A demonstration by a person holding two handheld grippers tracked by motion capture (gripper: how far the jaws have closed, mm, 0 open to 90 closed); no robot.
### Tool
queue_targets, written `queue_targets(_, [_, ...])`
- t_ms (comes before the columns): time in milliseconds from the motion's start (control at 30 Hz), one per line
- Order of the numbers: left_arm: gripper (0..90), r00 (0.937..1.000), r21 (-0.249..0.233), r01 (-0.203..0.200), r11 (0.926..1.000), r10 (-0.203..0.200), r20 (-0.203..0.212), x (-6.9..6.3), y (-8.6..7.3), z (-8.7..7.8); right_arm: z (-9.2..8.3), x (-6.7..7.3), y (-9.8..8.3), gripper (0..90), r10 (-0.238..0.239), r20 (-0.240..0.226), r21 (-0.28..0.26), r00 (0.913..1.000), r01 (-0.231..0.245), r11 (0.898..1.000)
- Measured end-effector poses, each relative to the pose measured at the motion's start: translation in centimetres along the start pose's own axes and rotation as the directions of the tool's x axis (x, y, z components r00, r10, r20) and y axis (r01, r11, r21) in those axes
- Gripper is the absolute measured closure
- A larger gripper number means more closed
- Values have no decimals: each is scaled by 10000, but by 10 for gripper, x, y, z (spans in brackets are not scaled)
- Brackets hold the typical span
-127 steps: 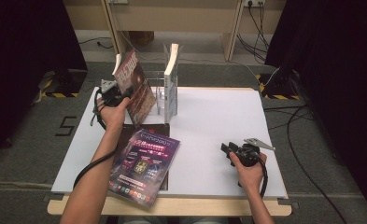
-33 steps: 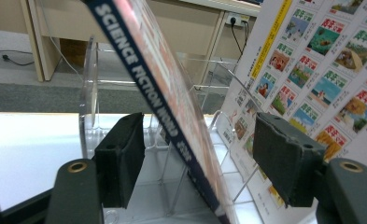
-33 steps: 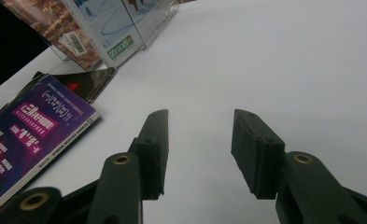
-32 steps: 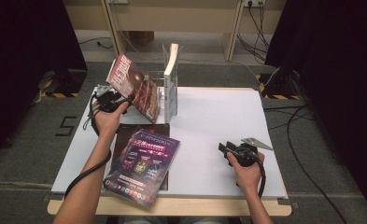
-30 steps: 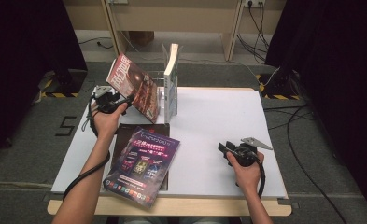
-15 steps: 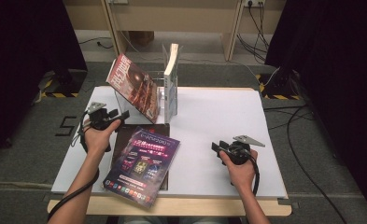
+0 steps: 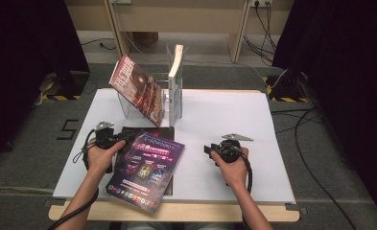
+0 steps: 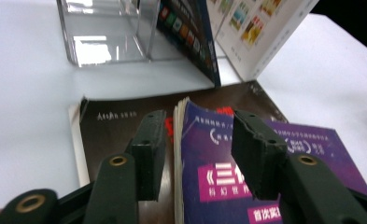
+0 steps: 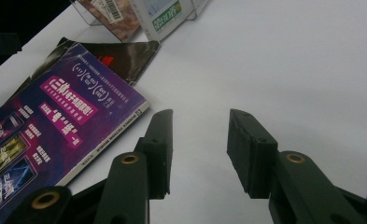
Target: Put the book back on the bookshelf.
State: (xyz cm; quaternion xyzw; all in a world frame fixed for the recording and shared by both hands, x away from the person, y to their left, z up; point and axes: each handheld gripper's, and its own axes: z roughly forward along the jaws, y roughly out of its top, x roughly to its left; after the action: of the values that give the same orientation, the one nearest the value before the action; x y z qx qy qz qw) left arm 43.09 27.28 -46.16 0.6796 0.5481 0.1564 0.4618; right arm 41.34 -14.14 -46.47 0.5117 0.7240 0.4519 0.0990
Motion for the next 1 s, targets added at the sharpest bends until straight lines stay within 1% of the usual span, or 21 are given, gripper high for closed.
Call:
queue_targets(67, [570,10000,180,38,9998,-39,34,0,-4,2,4,2,2,640,-114,-12,135,9999,114,9998])
queue_targets(233, [587,9997,539,200,9983,-207,114,1,-12,4,15,9,8,691,-175,-149,464,9997,182,9988])
queue_targets(433, [584,9991,916,391,9950,-407,149,2,-21,8,30,18,15,692,-214,-290,789,9994,236,9966])
queue_targets(600, [586,9989,1079,391,9934,-417,214,3,-24,9,43,26,21,699,-188,-394,1045,9990,228,9943])
queue_targets(667, [587,9988,1145,426,9925,-452,196,3,-25,8,48,30,22,706,-12,-489,1190,9988,70,9929])
queue_targets(700, [588,9988,1197,432,9919,-456,172,3,-25,9,51,32,22,707,-63,-512,1214,9987,125,9925])
queue_targets(767, [589,9986,1330,451,9901,-484,214,3,-27,9,56,34,22,709,57,-585,1334,9983,21,9911])
queue_targets(800, [589,9984,1395,475,9891,-514,250,3,-28,10,59,36,22,707,242,-621,1475,9978,-149,9890])
queue_targets(867, [593,9987,1426,448,9888,-481,196,3,-29,10,64,39,21,707,449,-682,1727,9967,-325,9844])
queue_targets(900, [594,9985,1464,466,9881,-502,213,3,-29,9,66,40,20,706,481,-722,1820,9962,-343,9827])
queue_targets(1000, [610,9980,1489,572,9872,-606,189,4,-30,9,69,42,18,710,764,-778,2094,9940,-587,9761])
